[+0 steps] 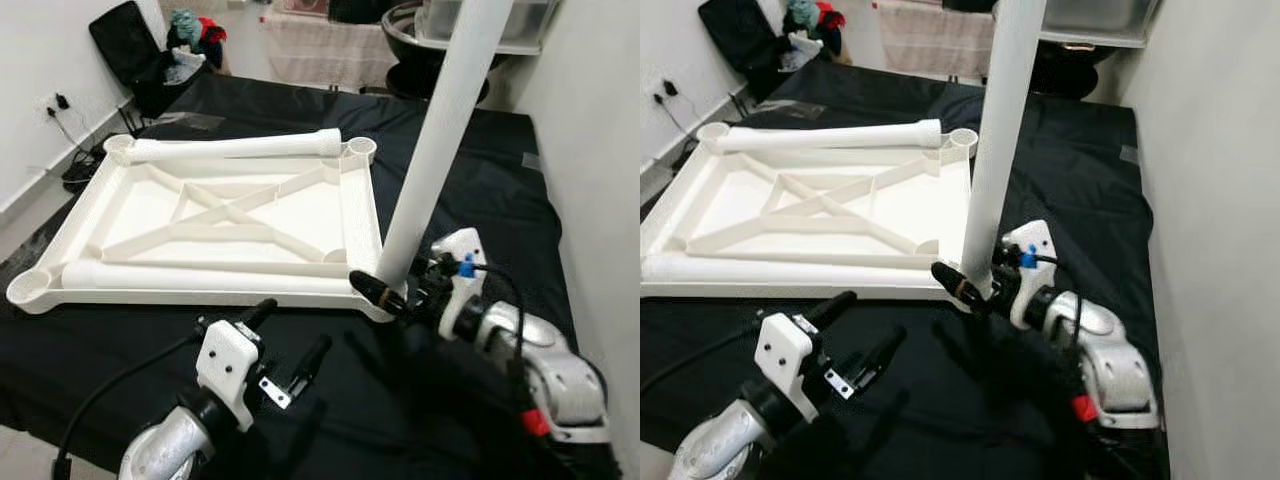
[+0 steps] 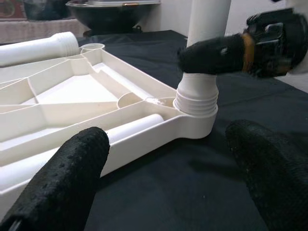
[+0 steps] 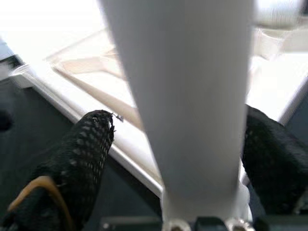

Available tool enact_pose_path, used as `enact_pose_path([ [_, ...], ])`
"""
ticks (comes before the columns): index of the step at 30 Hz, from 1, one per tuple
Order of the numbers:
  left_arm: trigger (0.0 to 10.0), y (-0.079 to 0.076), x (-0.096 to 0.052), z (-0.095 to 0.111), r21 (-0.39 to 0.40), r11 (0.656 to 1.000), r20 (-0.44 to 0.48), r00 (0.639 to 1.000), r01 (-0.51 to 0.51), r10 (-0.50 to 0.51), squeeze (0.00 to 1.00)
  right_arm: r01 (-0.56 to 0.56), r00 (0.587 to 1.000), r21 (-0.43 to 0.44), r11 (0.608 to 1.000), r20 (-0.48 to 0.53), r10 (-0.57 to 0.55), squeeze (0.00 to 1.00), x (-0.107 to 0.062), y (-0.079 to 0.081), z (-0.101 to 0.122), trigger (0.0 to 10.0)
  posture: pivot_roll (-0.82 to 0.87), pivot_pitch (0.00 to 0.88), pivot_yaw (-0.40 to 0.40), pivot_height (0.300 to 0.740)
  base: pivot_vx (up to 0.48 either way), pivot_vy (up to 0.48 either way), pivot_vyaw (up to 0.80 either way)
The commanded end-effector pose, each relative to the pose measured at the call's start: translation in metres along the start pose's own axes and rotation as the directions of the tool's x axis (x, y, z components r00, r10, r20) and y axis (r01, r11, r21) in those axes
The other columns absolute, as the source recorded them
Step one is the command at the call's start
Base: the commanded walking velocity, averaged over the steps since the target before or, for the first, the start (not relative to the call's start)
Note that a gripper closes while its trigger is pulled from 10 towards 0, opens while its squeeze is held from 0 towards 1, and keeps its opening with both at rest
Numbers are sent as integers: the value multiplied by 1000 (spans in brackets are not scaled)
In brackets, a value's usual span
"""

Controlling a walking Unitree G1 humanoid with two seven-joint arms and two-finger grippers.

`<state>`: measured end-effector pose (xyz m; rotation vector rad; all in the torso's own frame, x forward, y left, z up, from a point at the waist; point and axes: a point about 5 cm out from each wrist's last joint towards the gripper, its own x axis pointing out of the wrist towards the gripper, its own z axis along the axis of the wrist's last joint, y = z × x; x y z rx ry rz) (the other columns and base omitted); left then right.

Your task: Building children table

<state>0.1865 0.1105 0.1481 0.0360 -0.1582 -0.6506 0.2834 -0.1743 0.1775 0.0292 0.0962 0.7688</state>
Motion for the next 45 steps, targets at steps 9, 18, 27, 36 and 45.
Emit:
enact_pose_path([
  [9, 10000, -8, -11, 5, 16, 999, -16, 999, 30, -30, 0, -136, 988, -82, 987, 59, 141, 0, -1, -31, 26, 10000, 42, 182, 28, 740, 0, 0, 0],
  [18, 10000, -12, -18, 10, 17, 999, -28, 999, 38, -38, 0, -181, 977, -169, 969, 79, 196, 0, 4, -54, 52, 0, 61, 231, 32, 740, 0, 0, 0],
  [27, 10000, -11, -15, 9, 16, 999, -29, 999, 39, -39, 0, -174, 984, -217, 960, -11, 176, 0, -23, -52, 45, 0, 30, 212, 7, 740, 0, 0, 0],
  [36, 10000, 2, 0, -6, 41, 999, -24, 1000, 9, -8, 0, 601, 784, -57, 798, -155, -601, 0, -10, 20, -51, 0, -29, 91, -19, 740, 0, 0, 0],
  [45, 10000, 6, 6, -12, 36, 999, -24, 1000, -1, 2, 0, 594, 790, -93, 799, -125, -601, 0, 2, 9, -44, 0, -18, 35, -50, 740, 0, 0, 0],
])
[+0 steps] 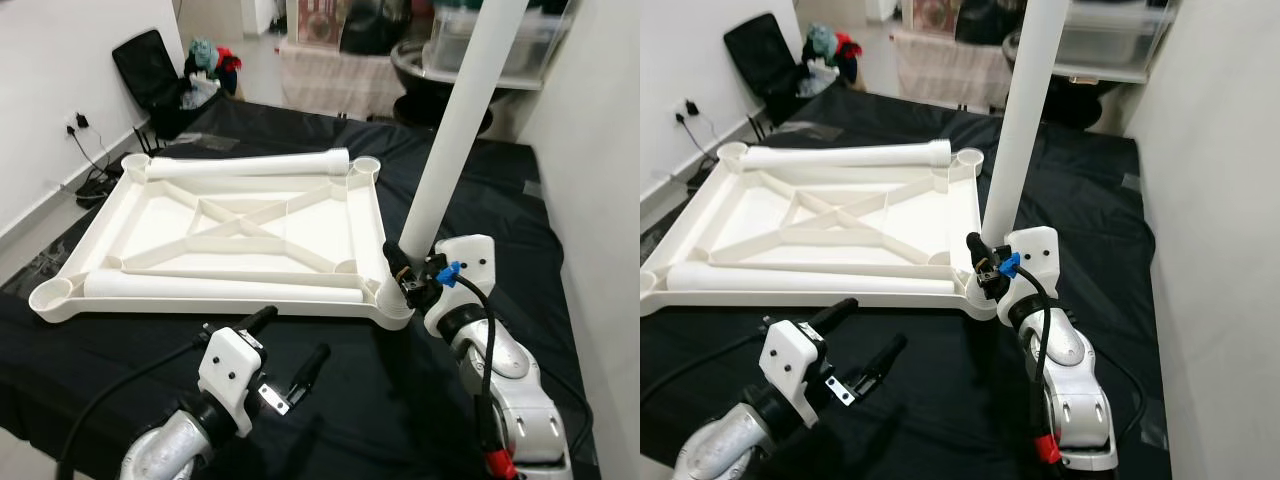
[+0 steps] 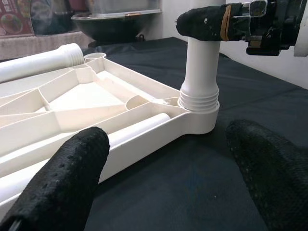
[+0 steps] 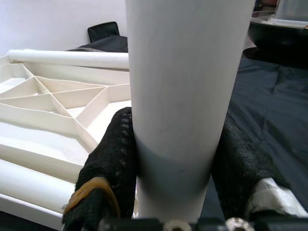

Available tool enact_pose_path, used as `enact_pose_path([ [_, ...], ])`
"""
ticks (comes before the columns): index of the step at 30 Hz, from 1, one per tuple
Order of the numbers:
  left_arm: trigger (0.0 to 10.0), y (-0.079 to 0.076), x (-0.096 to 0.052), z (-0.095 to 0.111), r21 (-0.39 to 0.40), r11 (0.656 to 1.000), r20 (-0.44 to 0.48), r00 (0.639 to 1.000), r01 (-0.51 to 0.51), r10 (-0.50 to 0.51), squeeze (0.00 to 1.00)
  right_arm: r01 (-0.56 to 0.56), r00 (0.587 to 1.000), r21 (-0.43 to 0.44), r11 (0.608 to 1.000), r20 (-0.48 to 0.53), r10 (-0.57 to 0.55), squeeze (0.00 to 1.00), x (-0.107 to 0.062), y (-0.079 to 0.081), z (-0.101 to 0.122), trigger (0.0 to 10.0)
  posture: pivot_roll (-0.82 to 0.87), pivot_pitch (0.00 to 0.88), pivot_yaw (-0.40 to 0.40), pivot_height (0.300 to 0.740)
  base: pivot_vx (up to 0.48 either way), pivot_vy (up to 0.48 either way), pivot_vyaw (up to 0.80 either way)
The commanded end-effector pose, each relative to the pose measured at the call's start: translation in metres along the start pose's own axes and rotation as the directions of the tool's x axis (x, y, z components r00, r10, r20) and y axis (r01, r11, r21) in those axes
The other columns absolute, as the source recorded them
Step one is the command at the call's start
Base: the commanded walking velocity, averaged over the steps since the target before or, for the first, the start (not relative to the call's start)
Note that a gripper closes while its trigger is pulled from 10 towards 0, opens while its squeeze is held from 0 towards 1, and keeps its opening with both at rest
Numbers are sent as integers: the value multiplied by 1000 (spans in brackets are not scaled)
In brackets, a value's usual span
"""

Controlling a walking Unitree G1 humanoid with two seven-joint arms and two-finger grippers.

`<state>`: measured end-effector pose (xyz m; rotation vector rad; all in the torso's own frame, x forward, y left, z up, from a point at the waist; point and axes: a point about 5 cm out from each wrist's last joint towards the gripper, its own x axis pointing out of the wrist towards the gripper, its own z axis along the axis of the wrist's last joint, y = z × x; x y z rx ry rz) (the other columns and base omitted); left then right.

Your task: Building children table

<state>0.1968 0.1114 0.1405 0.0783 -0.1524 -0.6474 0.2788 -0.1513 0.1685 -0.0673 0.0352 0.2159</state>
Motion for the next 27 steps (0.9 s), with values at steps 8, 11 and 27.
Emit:
enact_pose_path([
  [8, 10000, -2, 1, -1, 9, 1000, 6, 1000, -20, 20, 0, -35, 978, -34, 999, -209, 27, 0, 12, -19, -24, 10000, 2, 67, -53, 740, 0, 0, 0],
  [11, 10000, -7, -3, 2, 4, 1000, 8, 1000, -14, 14, 0, -271, 956, -27, 962, -126, 266, 1000, 18, -24, -1, 10000, 18, 104, -46, 740, 0, 0, 0],
  [27, 10000, -24, -23, 19, -24, 999, -8, 999, 31, -31, 0, -700, 712, -201, 685, -128, 690, 557, 40, -77, 64, 10000, 69, 246, 27, 740, 0, 0, 0],
])
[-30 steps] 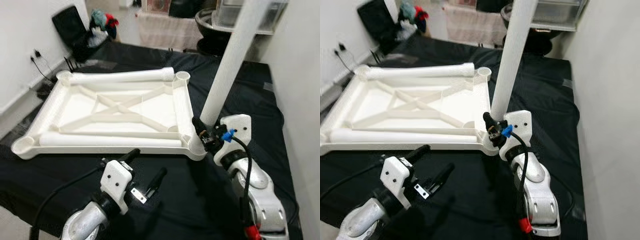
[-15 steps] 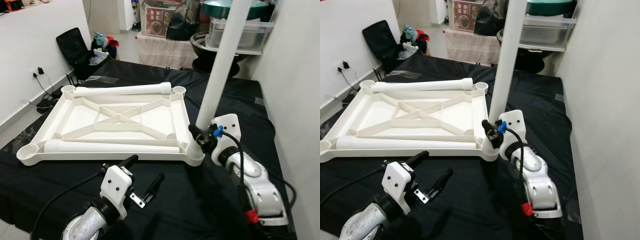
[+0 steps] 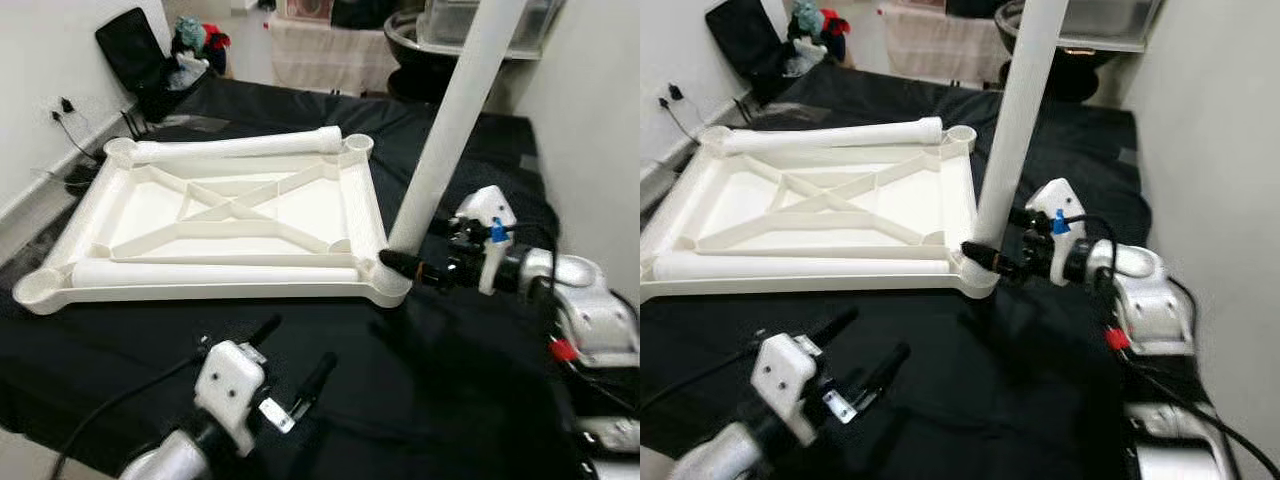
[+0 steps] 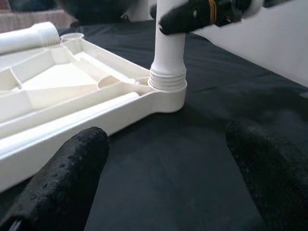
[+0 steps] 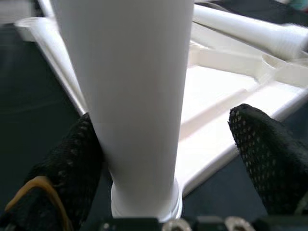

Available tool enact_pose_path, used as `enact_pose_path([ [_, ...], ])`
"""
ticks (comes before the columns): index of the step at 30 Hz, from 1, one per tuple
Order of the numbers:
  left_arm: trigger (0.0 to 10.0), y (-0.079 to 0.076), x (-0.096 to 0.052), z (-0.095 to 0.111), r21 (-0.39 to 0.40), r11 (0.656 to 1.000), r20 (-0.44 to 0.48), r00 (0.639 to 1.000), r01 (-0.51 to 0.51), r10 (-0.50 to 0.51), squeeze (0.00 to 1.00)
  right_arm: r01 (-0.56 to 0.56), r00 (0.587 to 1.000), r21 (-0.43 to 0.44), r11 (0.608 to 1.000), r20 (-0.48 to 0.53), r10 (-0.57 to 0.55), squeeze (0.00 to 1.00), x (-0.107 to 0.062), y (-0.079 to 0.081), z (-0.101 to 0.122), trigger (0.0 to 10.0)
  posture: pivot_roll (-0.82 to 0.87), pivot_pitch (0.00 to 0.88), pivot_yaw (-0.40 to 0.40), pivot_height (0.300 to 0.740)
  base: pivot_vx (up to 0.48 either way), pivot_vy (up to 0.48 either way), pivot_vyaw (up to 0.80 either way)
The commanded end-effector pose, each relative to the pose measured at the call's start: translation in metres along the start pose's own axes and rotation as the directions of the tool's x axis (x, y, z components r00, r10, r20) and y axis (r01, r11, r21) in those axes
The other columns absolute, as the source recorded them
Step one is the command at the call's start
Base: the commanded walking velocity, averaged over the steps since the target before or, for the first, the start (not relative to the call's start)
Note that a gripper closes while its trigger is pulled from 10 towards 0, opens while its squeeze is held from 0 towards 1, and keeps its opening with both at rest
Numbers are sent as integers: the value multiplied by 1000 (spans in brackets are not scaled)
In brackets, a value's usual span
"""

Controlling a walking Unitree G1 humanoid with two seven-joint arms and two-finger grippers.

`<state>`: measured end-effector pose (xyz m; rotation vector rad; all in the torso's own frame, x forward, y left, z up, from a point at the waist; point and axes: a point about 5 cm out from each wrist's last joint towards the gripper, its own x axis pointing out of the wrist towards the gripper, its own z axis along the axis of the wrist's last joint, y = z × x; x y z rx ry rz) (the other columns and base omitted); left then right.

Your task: Building children table

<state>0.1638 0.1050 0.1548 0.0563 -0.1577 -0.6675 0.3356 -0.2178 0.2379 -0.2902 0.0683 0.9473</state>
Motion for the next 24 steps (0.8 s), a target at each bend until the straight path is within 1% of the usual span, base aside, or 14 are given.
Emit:
enact_pose_path([
  [1, 10000, -1, -3, 0, -4, 1000, -21, 1000, 13, -13, 0, -51, 999, -9, 999, -6, 51, 557, 4, 3, -1, 10000, 69, 246, 27, 740, 0, 0, 0],
  [2, 10000, -1, -4, 1, -5, 1000, -23, 1000, 14, -14, 0, -76, 997, -19, 997, -4, 76, 557, 5, 0, 1, 10000, 69, 246, 27, 740, 0, 0, 0],
  [3, 10000, -2, -5, 2, -7, 1000, -25, 1000, 18, -18, 0, -82, 996, -25, 996, 40, 83, 0, 8, -7, 12, 10000, 68, 252, 28, 740, 0, 0, 0],
  [4, 10000, -2, -5, 2, -7, 1000, -25, 1000, 18, -18, 0, -82, 996, -25, 996, 40, 83, 0, 8, -7, 12, 10000, 68, 252, 28, 740, 0, 0, 0],
  [5, 10000, -2, -5, 2, -9, 1000, -27, 999, 18, -19, 0, -88, 994, -31, 996, 63, 90, 0, 9, -9, 16, 1294, 69, 255, 28, 740, 0, 0, 0],
  [7, 10000, -2, -5, 3, -9, 1000, -28, 999, 19, -19, 0, -92, 992, -35, 995, 77, 95, 0, 9, -11, 18, 1294, 69, 255, 28, 740, 0, 0, 0],
  [8, 10000, -2, -6, 3, -10, 1000, -29, 999, 19, -19, 0, -106, 991, -36, 994, 79, 109, 0, 7, -11, 18, 0, 71, 259, 26, 740, 0, 0, 0],
  [16, 10000, 0, -3, 3, -11, 1000, -33, 999, 17, -18, 0, -117, 992, -45, 992, 33, 118, 0, -19, -12, 12, 0, 37, 248, 32, 740, 0, 0, 0],
  [17, 10000, 0, -3, 3, -11, 1000, -33, 999, 17, -18, 0, -117, 992, -45, 992, 33, 118, 0, -19, -12, 12, 0, 37, 248, 32, 740, 0, 0, 0],
  [19, 10000, 2, -2, 1, -12, 1000, -36, 999, 15, -15, 0, -64, 998, -54, 997, -10, 63, 0, -33, -8, 4, 0, 24, 235, 33, 740, 0, 0, 0],
  [21, 10000, 2, -2, 1, -12, 1000, -36, 999, 15, -15, 0, -64, 998, -54, 997, -10, 63, 0, -33, -8, 4, 0, 24, 235, 33, 740, 0, 0, 0],
  [22, 10000, 3, 0, -1, -13, 1000, -37, 999, 15, -16, 0, -19, 999, -55, 998, -34, 17, 0, -40, -5, -1, 0, -5, 207, 26, 740, 0, 0, 0],
  [23, 10000, 3, 0, -1, -13, 1000, -37, 999, 15, -16, 0, -19, 999, -55, 998, -34, 17, 0, -40, -5, -1, 0, -5, 207, 26, 740, 0, 0, 0],
  [24, 10000, 5, 3, -3, -14, 1000, -37, 999, 17, -18, 0, 53, 998, -26, 998, -32, -54, 0, -44, -1, -4, 0, -25, 190, 17, 740, 0, 0, 0],
])
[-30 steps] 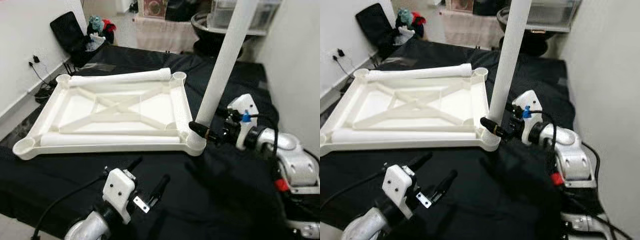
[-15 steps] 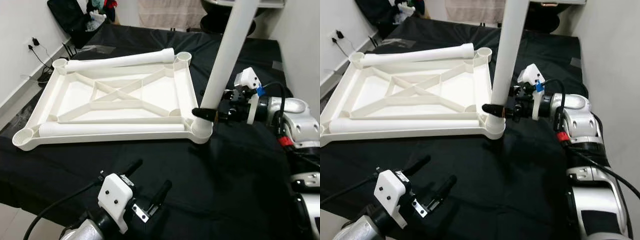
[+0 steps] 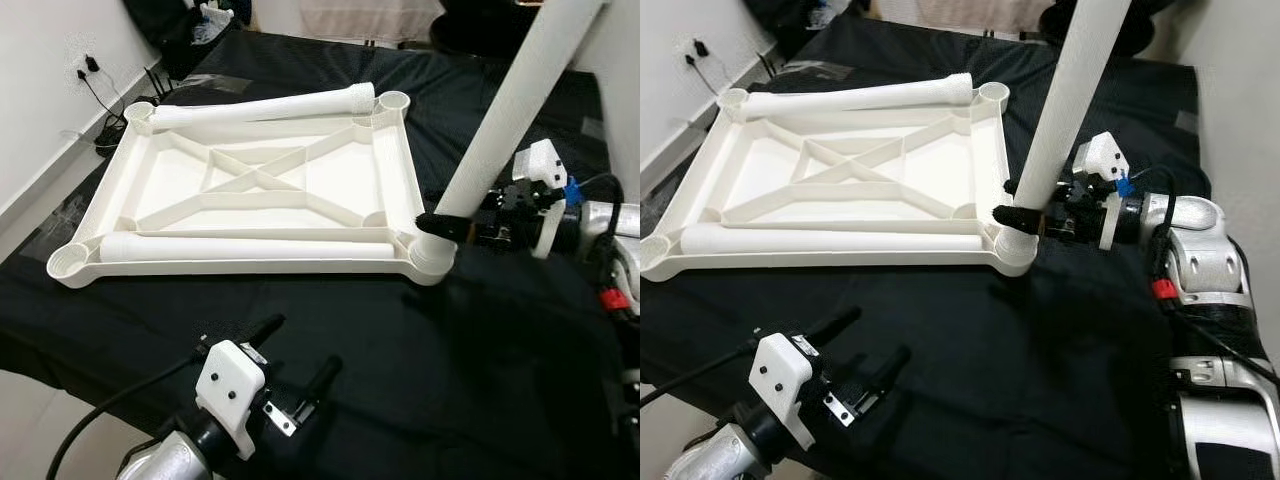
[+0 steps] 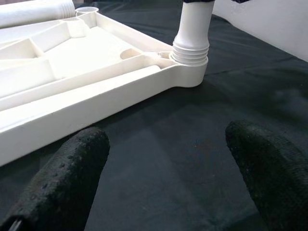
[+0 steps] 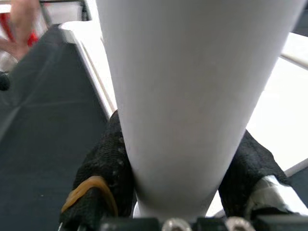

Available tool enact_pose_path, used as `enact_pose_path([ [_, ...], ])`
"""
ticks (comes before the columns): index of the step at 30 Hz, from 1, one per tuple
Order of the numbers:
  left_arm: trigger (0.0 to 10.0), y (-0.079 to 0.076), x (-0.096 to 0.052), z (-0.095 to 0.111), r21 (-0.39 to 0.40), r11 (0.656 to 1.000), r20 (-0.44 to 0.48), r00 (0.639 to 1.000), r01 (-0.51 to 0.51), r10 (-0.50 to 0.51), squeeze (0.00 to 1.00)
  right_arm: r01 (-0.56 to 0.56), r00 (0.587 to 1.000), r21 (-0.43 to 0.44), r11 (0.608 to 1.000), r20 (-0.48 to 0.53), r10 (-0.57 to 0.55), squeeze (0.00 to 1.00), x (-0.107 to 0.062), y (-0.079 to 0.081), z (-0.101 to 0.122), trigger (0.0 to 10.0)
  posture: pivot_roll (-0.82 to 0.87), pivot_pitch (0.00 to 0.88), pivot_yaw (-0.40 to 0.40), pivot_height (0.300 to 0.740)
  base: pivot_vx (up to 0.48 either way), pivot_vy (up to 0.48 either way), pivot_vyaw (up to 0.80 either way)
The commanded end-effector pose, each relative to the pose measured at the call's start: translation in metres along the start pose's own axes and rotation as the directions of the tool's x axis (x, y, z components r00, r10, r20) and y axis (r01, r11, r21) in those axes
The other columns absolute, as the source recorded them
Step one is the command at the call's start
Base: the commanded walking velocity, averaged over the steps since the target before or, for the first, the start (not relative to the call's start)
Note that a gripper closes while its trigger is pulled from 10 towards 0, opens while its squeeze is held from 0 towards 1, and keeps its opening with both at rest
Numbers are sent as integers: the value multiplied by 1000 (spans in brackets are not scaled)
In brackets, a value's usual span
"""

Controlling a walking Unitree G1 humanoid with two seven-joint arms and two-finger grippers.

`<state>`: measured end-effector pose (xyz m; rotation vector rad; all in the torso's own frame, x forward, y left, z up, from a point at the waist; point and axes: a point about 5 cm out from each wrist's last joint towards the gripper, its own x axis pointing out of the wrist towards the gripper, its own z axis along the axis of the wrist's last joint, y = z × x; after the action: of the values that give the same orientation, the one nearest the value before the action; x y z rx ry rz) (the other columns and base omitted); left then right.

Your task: Building children table

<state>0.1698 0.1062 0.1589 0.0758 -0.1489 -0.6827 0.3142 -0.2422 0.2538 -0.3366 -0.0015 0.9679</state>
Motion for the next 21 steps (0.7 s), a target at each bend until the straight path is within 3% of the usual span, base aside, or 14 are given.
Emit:
enact_pose_path([
  [1, 10000, 1, 1, -9, -29, 1000, -21, 1000, 3, -4, 0, 149, 986, 83, 985, -82, -142, 0, -9, 9, -19, 0, -38, 182, 13, 740, 0, 0, 0],
  [2, 10000, 3, 4, -10, -29, 1000, -19, 1000, 5, -5, 0, 219, 972, 138, 966, -112, -205, 0, -5, 25, -28, 0, -48, 177, 7, 740, 0, 0, 0],
  [3, 10000, 3, 4, -10, -29, 1000, -19, 1000, 5, -5, 0, 219, 972, 138, 966, -112, -205, 0, -5, 25, -28, 0, -48, 177, 7, 740, 0, 0, 0],
  [4, 10000, 4, 5, -12, -29, 1000, -19, 1000, 5, -5, 0, 262, 961, 173, 950, -136, -240, 0, -2, 36, -34, 0, -52, 173, 6, 740, 0, 0, 0],
  [5, 10000, 6, 8, -13, -26, 1000, -17, 1000, 5, -5, 0, 263, 954, 192, 945, -197, -226, 0, 8, 62, -45, 0, -55, 164, -9, 740, 0, 0, 0],
  [7, 10000, 6, 8, -13, -26, 1000, -17, 1000, 5, -5, 0, 263, 954, 192, 945, -197, -226, 0, 8, 62, -45, 0, -55, 164, -9, 740, 0, 0, 0],
  [8, 10000, 8, 14, -16, -16, 1000, -8, 1000, -4, 4, 0, 576, 813, 244, 780, -273, -514, 0, 36, 99, -74, 0, -84, 142, -12, 740, 0, 0, 0],
  [9, 10000, 7, 16, -17, -12, 1000, -5, 1000, -8, 8, 0, 768, 639, 242, 593, -340, -690, 0, 40, 109, -86, 0, -84, 142, -12, 740, 0, 0, 0],
  [10, 10000, 5, 19, -19, -11, 1000, -1, 1000, -9, 9, 0, 788, 615, 232, 571, -352, -706, 0, 56, 120, -87, 0, -55, 92, -33, 740, 0, 0, 0],
  [11, 10000, 5, 19, -19, -11, 1000, -1, 1000, -9, 9, 0, 788, 615, 232, 571, -352, -706, 0, 56, 120, -87, 0, -55, 92, -33, 740, 0, 0, 0],
  [12, 10000, 4, 21, -20, -11, 1000, 2, 1000, -8, 8, 0, 774, 631, 225, 592, -345, -694, 0, 67, 126, -85, 0, -46, 91, -42, 740, 0, 0, 0],
  [13, 10000, 5, 19, -20, -8, 1000, 1, 1000, -14, 14, 0, 728, 683, 244, 640, -331, -651, 0, 74, 126, -82, 0, -40, 103, -47, 740, 0, 0, 0],
  [15, 10000, 6, 18, -21, -8, 1000, -1, 1000, -25, 25, 0, 711, 701, 258, 654, -328, -633, 0, 75, 123, -83, 0, -51, 99, -31, 740, 0, 0, 0],
  [21, 10000, 10, 15, -22, -6, 1000, -5, 1000, -19, 19, 0, 725, 688, 286, 626, -338, -642, 0, 75, 117, -83, 0, -44, 85, -11, 740, 0, 0, 0],
])
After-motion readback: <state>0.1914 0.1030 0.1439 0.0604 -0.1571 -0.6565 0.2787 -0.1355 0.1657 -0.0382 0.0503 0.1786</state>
